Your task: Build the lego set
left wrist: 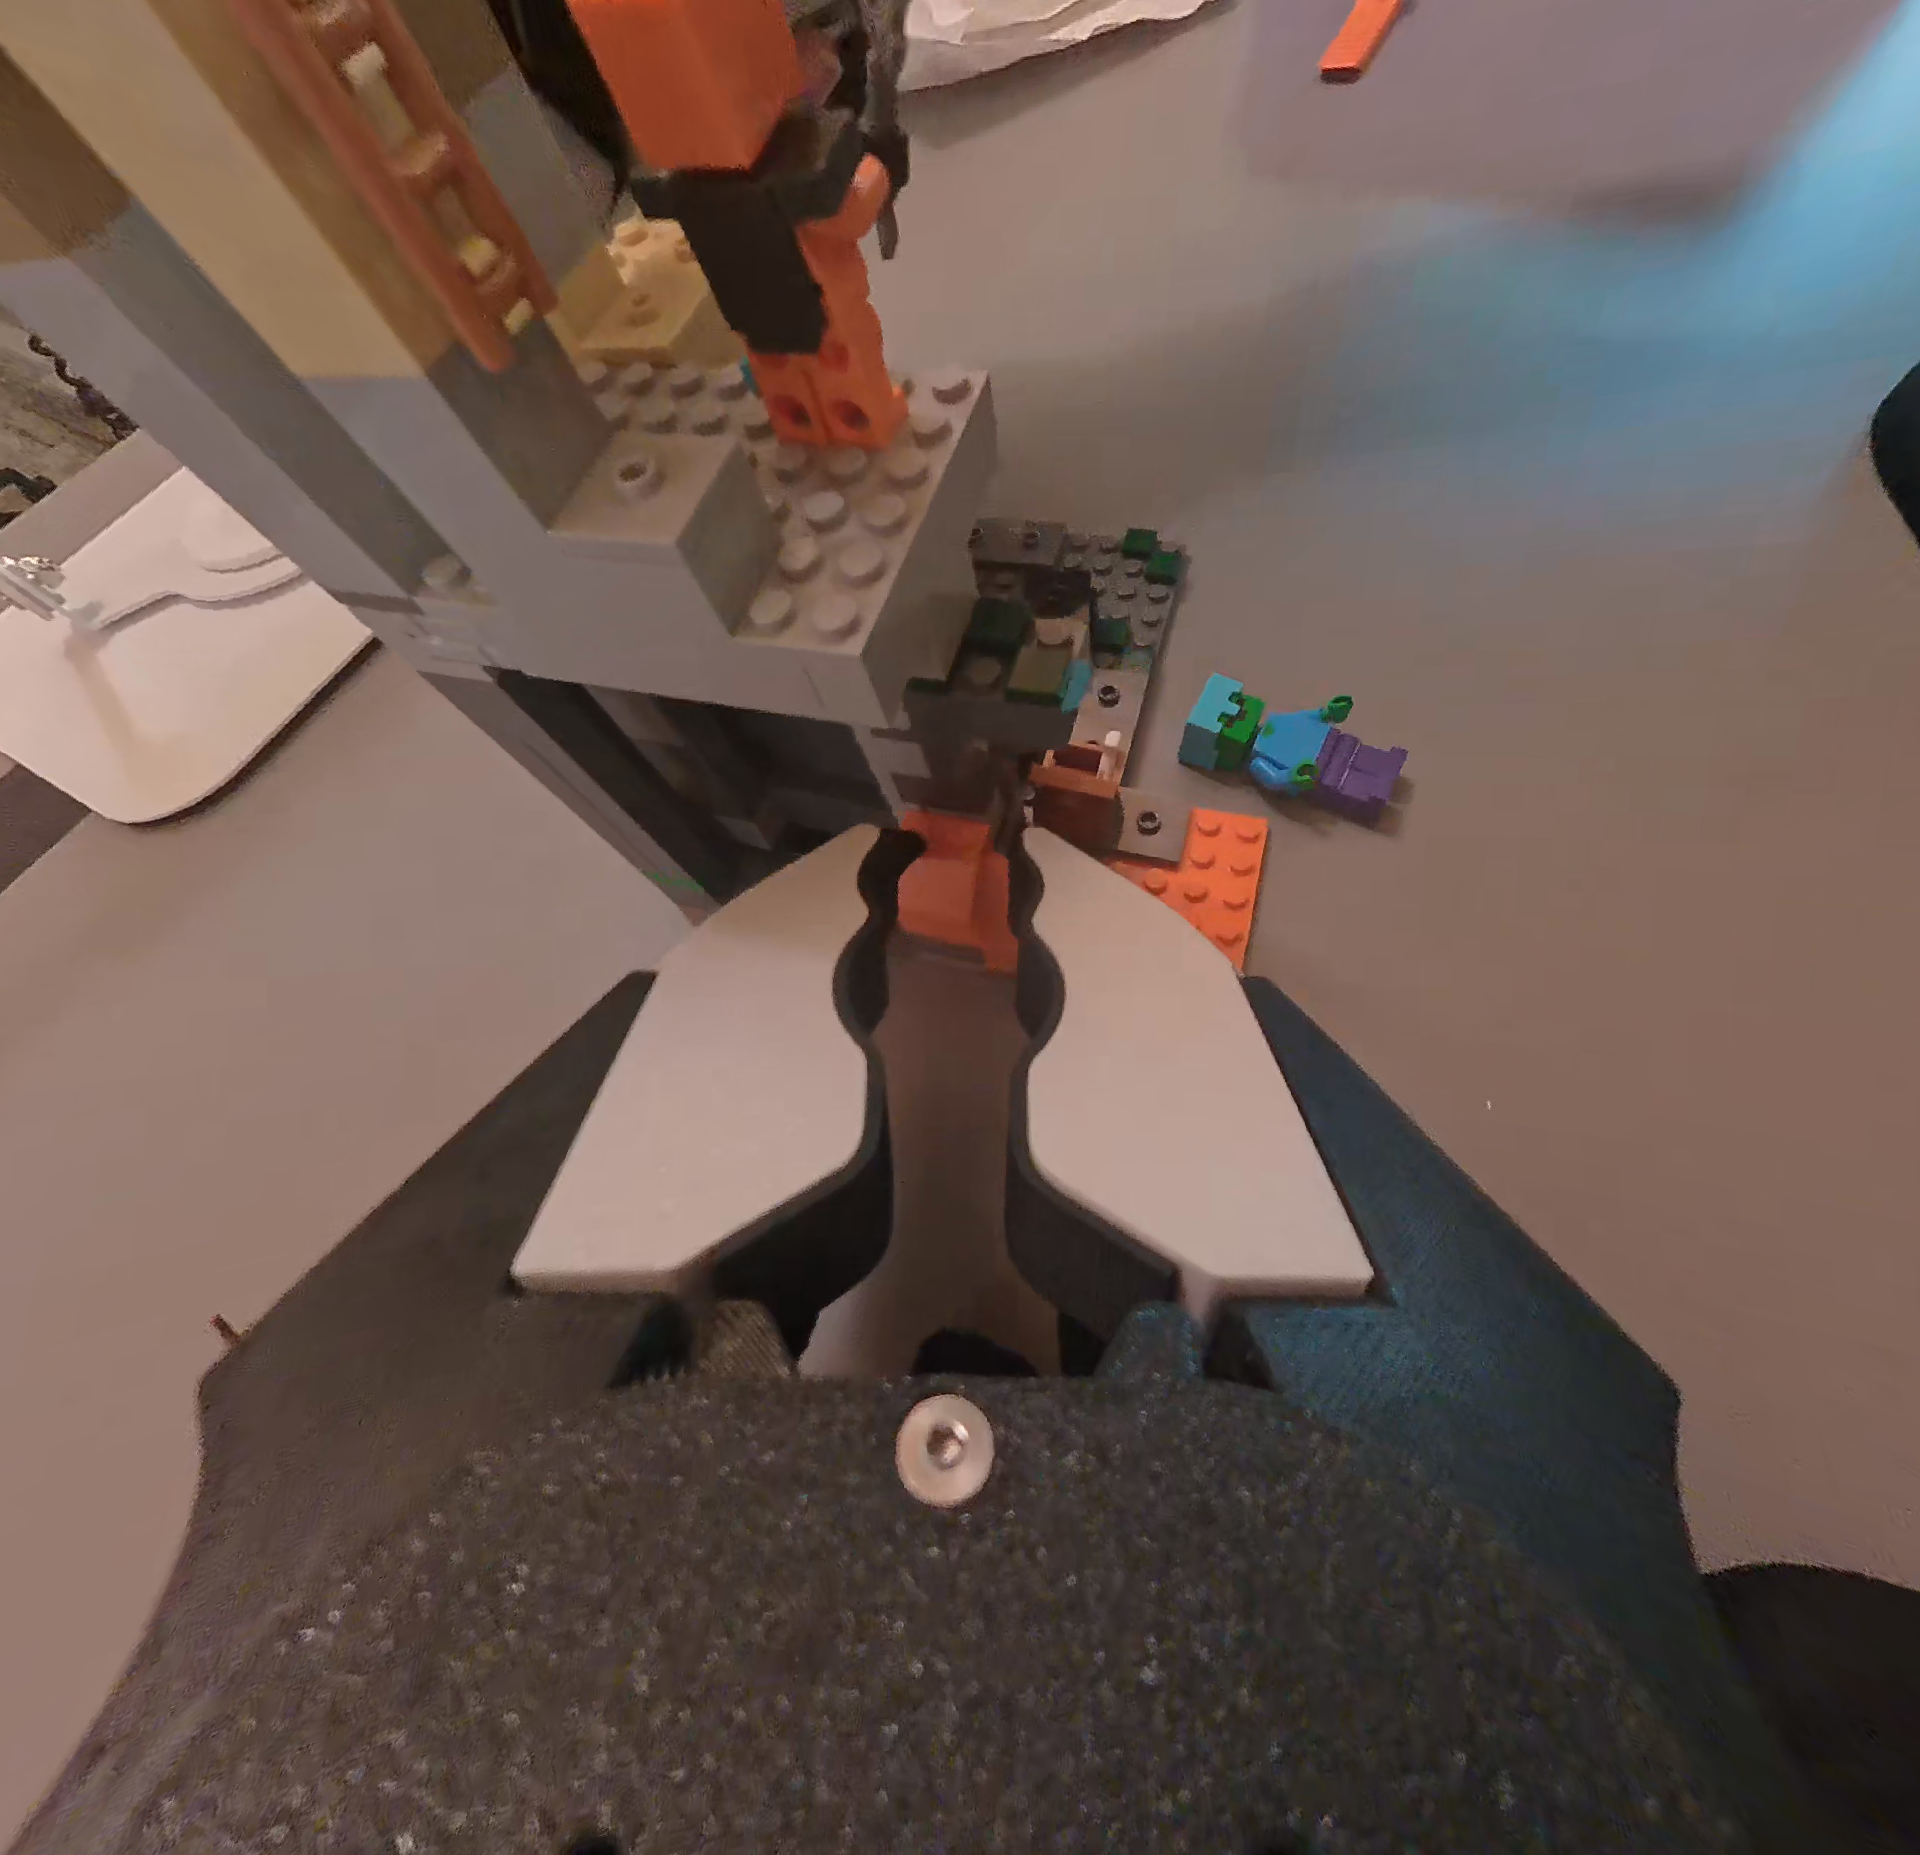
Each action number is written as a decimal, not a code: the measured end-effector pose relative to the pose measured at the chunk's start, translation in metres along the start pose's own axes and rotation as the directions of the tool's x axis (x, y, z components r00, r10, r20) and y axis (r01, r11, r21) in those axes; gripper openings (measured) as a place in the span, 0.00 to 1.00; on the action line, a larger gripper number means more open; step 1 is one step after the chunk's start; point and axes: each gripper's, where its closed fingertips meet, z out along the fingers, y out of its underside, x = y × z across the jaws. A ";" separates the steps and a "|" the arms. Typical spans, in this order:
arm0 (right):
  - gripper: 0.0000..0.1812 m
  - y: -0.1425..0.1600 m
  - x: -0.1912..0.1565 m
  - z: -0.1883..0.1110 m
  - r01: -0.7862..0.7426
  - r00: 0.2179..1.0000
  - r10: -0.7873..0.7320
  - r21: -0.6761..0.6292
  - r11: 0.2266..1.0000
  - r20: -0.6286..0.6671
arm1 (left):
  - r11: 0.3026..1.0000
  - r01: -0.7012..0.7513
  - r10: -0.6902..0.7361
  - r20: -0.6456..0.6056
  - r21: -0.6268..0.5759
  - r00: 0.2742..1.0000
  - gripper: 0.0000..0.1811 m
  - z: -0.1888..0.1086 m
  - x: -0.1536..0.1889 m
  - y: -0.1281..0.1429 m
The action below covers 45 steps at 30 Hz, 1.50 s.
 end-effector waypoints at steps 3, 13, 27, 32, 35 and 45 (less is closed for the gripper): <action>0.00 0.011 -0.008 0.007 0.049 0.996 -0.044 -0.061 0.997 0.079 | 1.000 -0.002 0.002 0.003 -0.007 1.000 0.11 0.000 0.000 0.001; 0.00 0.027 -0.030 -0.001 0.090 0.974 -0.071 -0.082 0.993 0.214 | 1.000 0.004 -0.004 0.006 -0.016 1.000 0.11 0.004 -0.003 0.002; 0.00 0.029 -0.033 -0.002 0.076 0.974 -0.058 -0.075 0.994 0.221 | 1.000 0.003 -0.003 0.008 -0.016 1.000 0.11 0.004 -0.003 0.001; 0.00 0.022 -0.030 -0.014 0.073 0.984 -0.068 -0.022 0.997 0.163 | 1.000 0.004 -0.004 0.007 -0.015 1.000 0.11 0.003 -0.003 0.001; 0.00 0.018 -0.029 -0.029 0.067 0.992 -0.070 0.029 0.997 0.107 | 1.000 0.005 -0.005 0.006 -0.014 1.000 0.11 0.004 -0.003 0.001; 0.00 0.025 -0.030 -0.004 0.147 0.972 -0.129 -0.080 0.986 0.195 | 1.000 -0.003 0.003 0.008 -0.022 1.000 0.12 0.006 -0.003 0.001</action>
